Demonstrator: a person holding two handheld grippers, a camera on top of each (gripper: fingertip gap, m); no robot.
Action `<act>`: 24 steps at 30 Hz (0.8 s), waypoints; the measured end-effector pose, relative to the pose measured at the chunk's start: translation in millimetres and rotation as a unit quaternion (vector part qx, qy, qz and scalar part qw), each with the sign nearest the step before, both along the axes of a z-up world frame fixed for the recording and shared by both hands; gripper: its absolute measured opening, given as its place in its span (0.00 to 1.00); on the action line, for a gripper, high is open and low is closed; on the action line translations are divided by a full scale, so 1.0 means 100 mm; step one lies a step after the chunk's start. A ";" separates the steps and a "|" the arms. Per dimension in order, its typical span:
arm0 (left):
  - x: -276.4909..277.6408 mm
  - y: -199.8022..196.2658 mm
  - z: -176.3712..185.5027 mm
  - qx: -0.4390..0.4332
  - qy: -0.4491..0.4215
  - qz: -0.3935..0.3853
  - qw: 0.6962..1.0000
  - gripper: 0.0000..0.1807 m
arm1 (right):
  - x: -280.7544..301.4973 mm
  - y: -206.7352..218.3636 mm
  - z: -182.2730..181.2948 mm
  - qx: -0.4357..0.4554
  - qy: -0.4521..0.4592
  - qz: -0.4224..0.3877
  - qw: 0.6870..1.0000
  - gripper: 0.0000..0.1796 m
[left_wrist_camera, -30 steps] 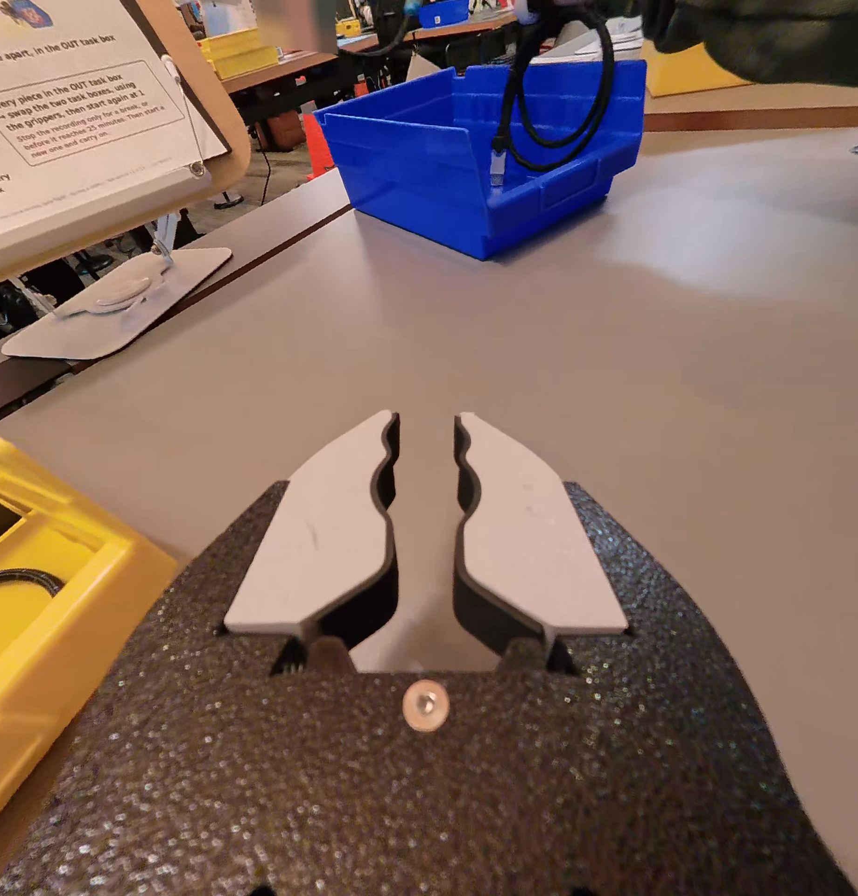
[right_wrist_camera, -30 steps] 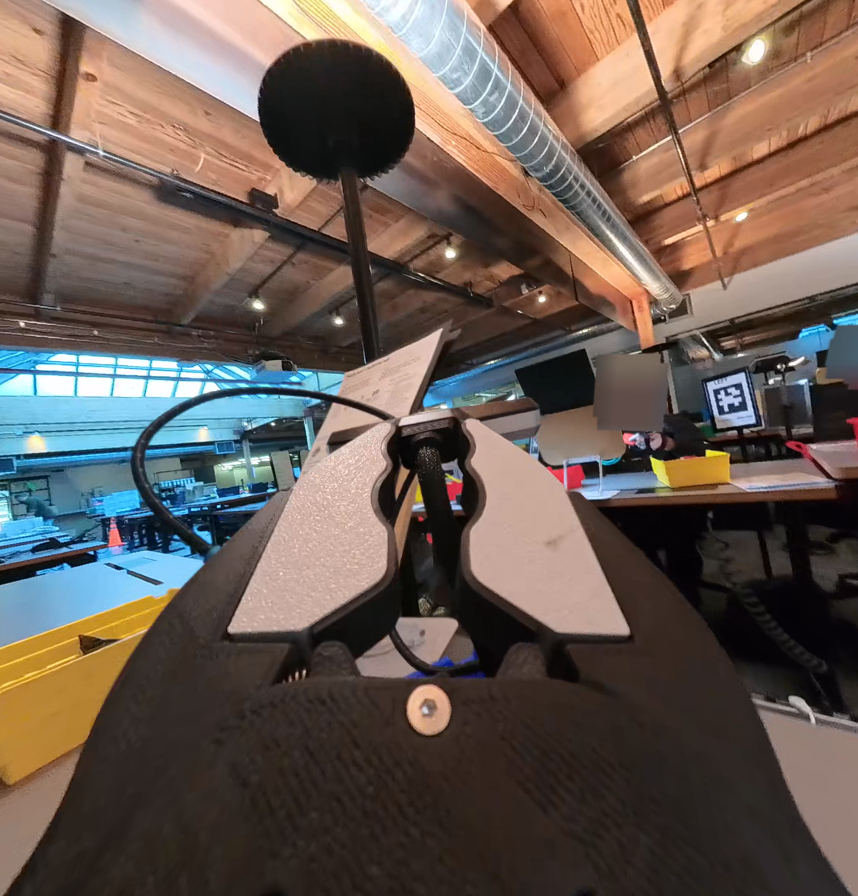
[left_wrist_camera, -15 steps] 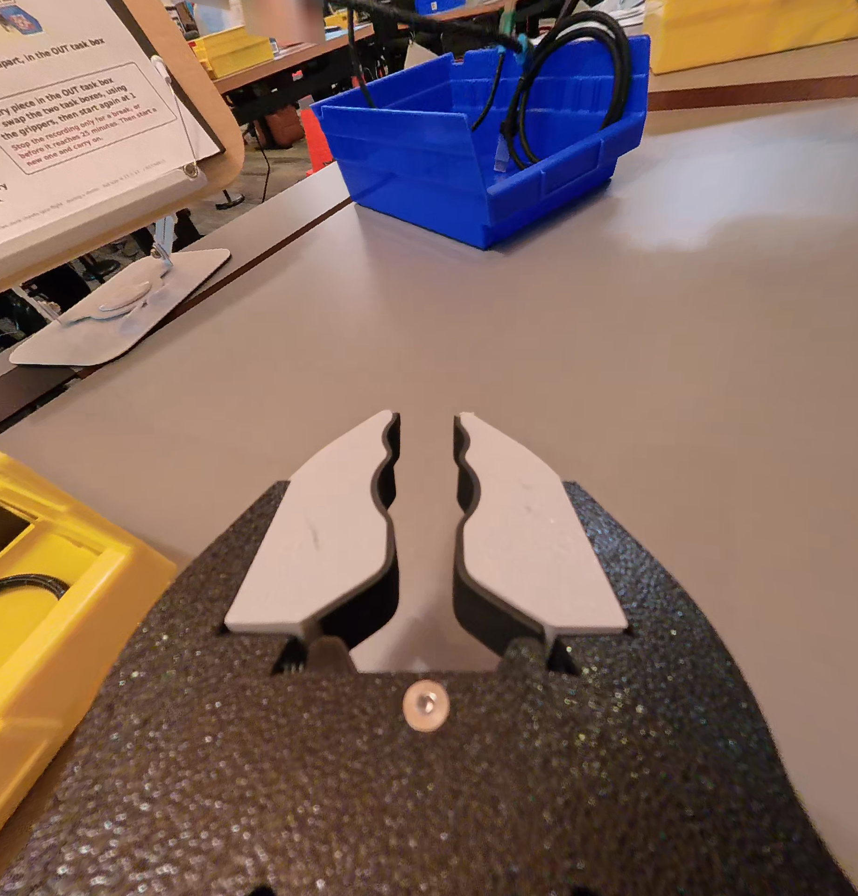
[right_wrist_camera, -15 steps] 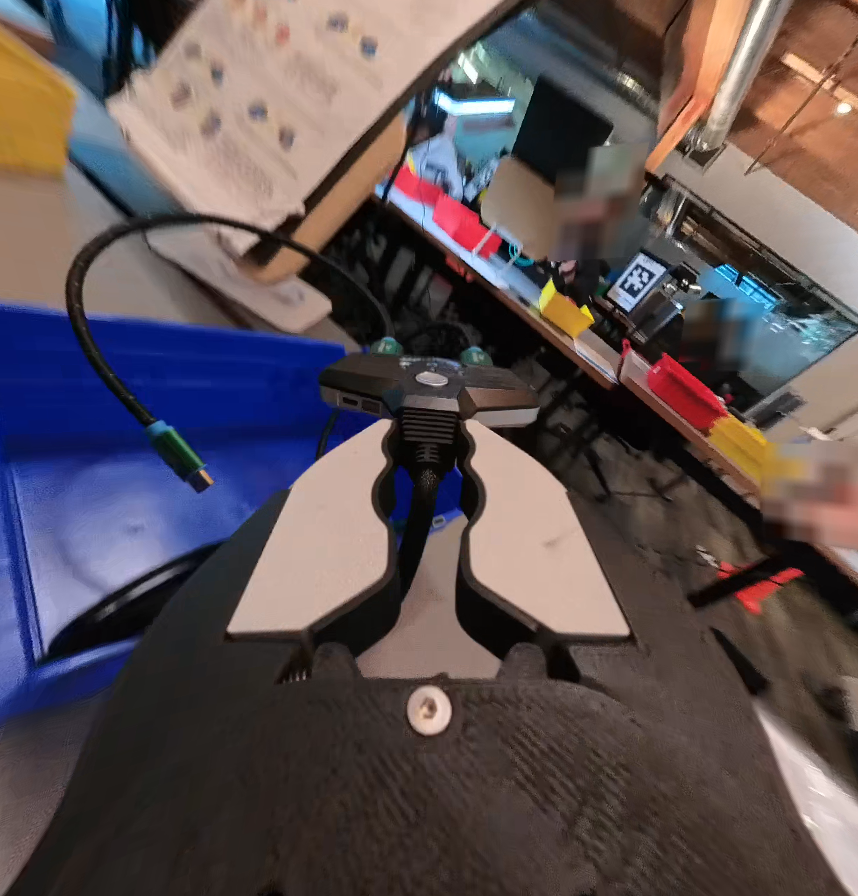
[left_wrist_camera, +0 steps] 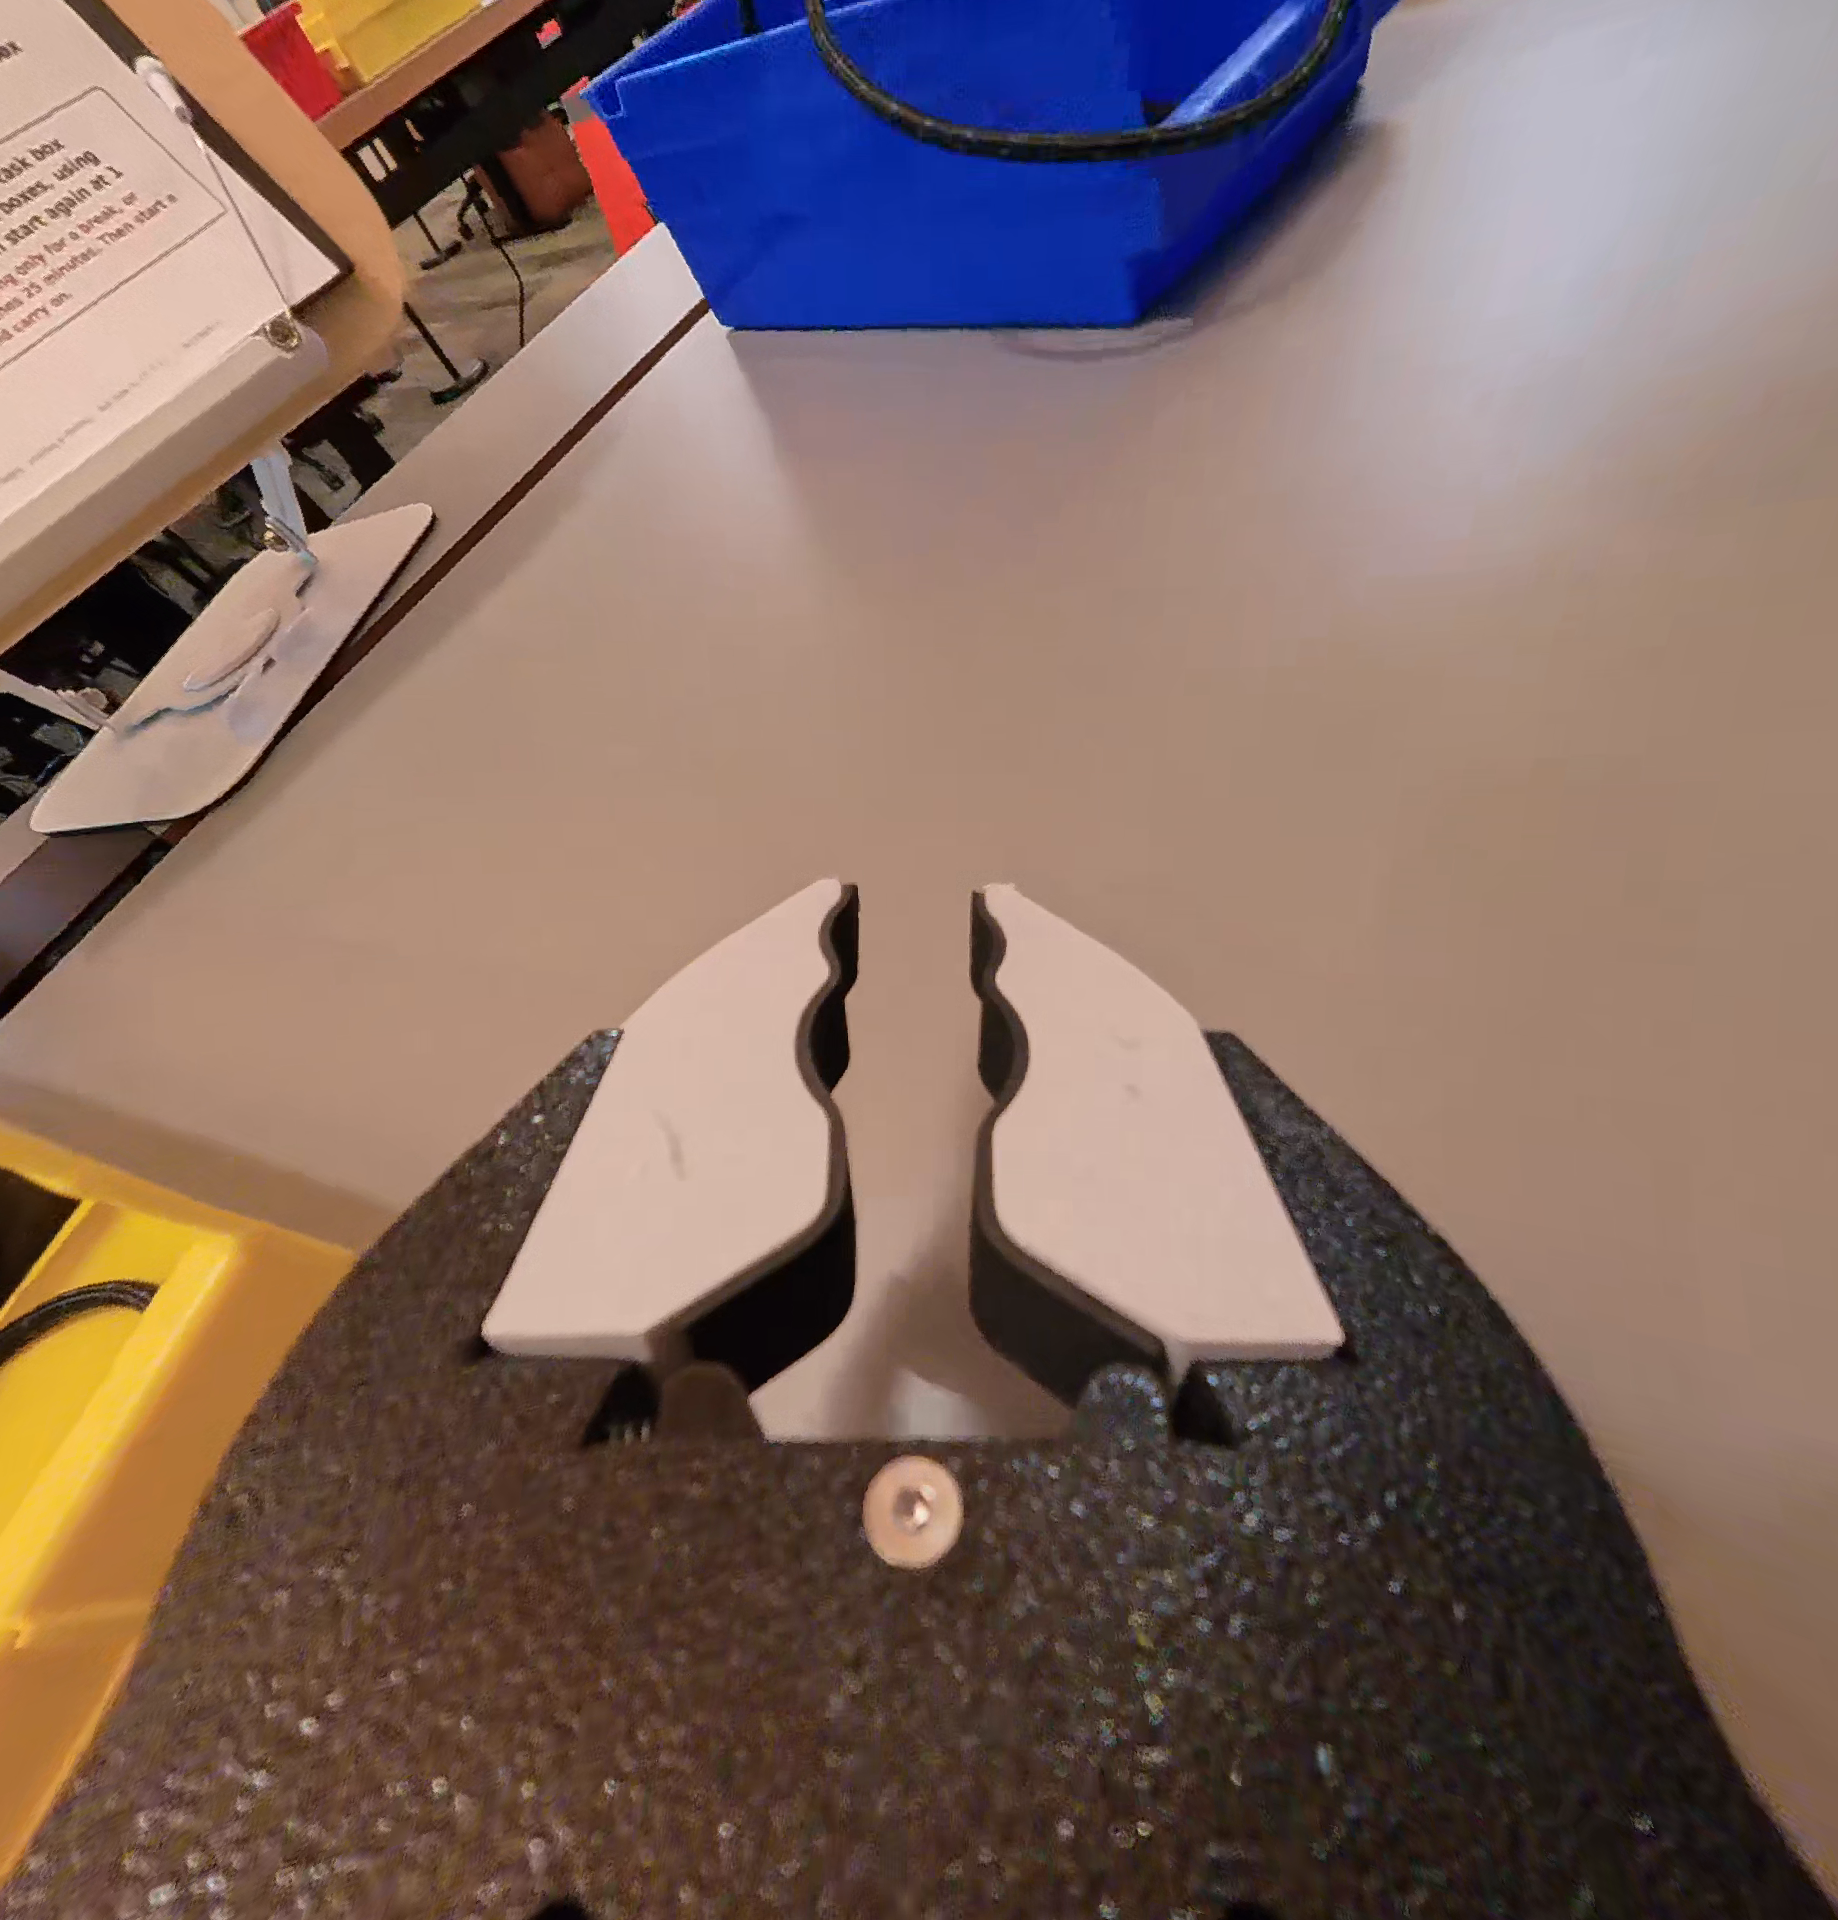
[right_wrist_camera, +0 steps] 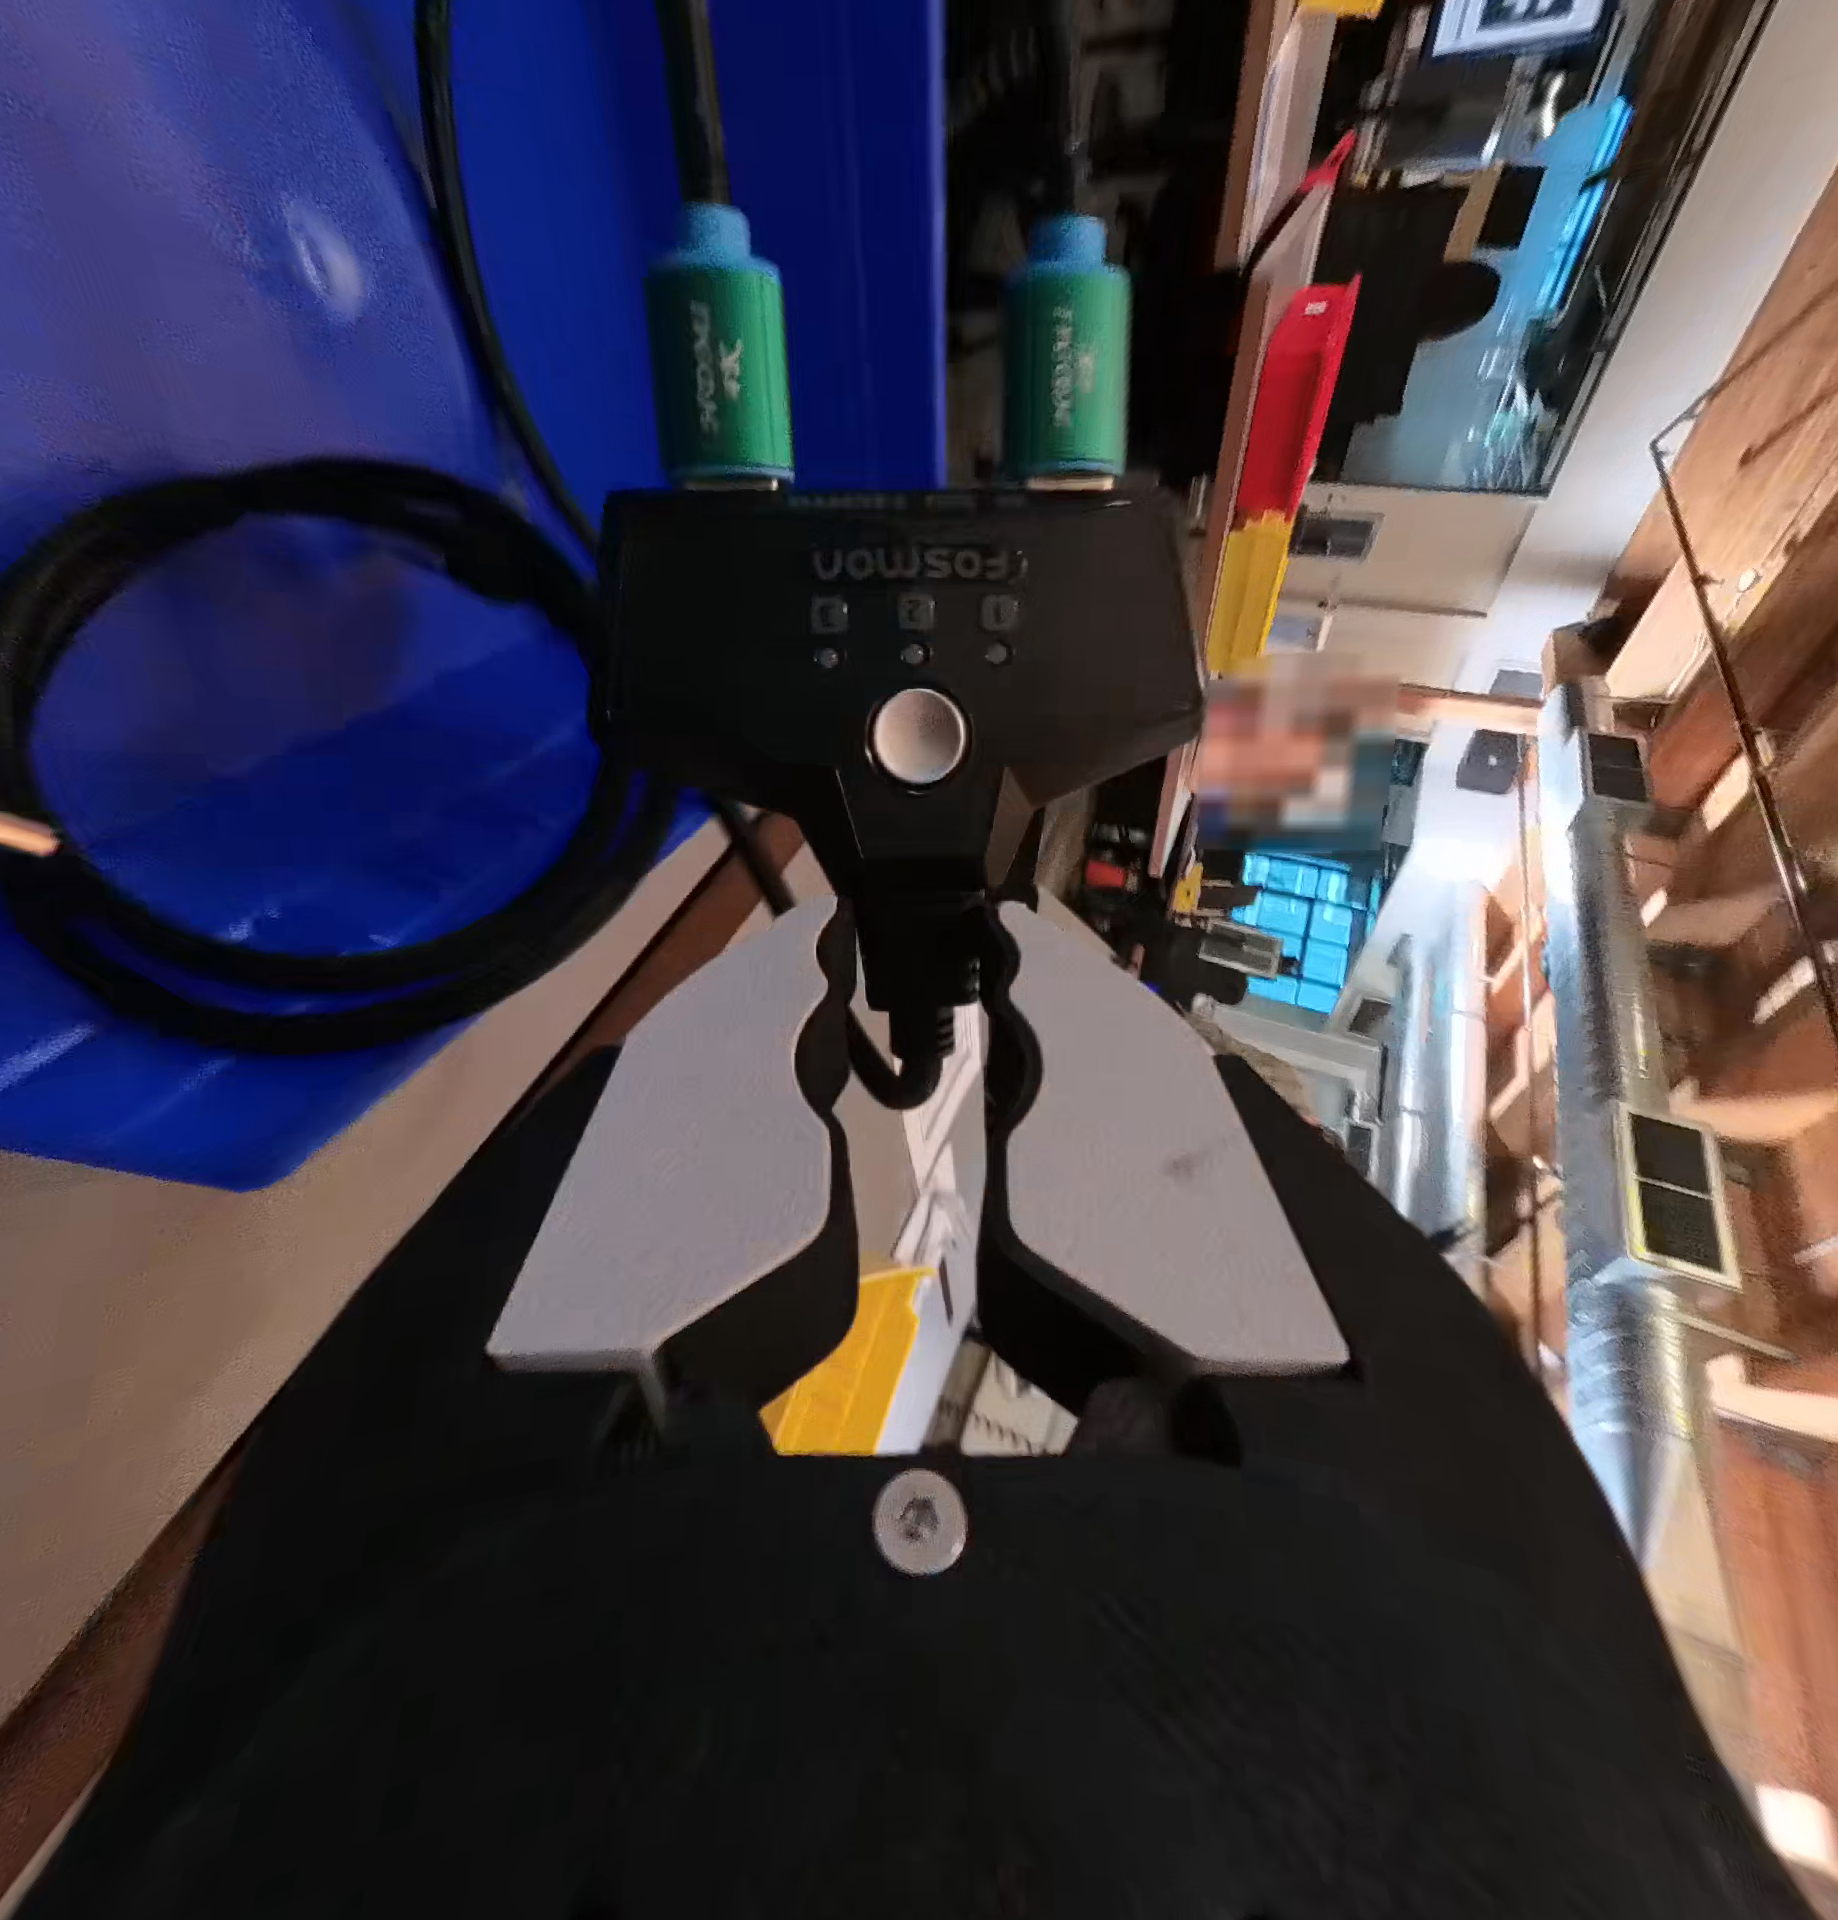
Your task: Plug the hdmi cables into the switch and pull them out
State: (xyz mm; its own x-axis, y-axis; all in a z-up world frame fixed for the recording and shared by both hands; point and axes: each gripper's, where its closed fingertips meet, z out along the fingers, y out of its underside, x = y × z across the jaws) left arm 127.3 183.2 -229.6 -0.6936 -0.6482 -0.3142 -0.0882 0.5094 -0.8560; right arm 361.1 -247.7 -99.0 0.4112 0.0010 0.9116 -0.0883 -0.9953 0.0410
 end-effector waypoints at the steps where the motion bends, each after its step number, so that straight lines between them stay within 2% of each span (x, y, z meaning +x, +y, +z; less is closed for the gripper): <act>1: 0.00 0.00 0.00 0.003 -0.001 -0.001 1.000 0.11 | 0.01 -0.01 -0.05 -0.009 -0.004 -0.013 1.000 0.13; 4: 0.00 0.00 -0.01 0.004 -0.002 -0.001 1.000 0.10 | 0.09 -0.06 -0.11 -0.023 -0.014 -0.046 0.999 0.12; 6: 0.00 0.00 0.00 0.003 -0.004 0.000 1.000 0.10 | 0.18 -0.09 -0.08 0.006 -0.012 -0.064 0.998 0.13; 11: -0.02 -0.02 -0.01 0.018 -0.017 -0.003 1.000 0.08 | 0.48 -0.32 0.17 0.173 0.005 -0.129 0.976 0.12; 14: -0.03 -0.03 -0.02 0.024 -0.017 -0.007 1.000 0.08 | 0.58 -0.35 0.23 0.310 0.037 -0.139 0.940 0.12; 15: -0.03 -0.03 -0.02 0.023 -0.016 -0.006 1.000 0.08 | 0.61 -0.38 0.25 0.327 0.041 -0.138 0.934 0.12; 20: -0.02 -0.03 -0.02 0.016 -0.010 -0.007 1.000 0.08 | 0.63 -0.46 0.23 0.320 0.031 -0.144 0.936 0.12; 24: -0.03 -0.03 -0.02 0.018 -0.010 -0.008 1.000 0.07 | 0.54 -0.41 0.21 0.169 -0.022 -0.128 0.977 0.12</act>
State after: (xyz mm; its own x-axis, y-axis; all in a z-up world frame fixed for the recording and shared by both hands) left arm 124.8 180.4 -231.9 -0.6965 -0.6254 -0.3519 -0.0629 0.5417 -0.8382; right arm 415.3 -289.2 -78.2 0.3180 -0.4012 0.8590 -0.3307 -0.8961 -0.2960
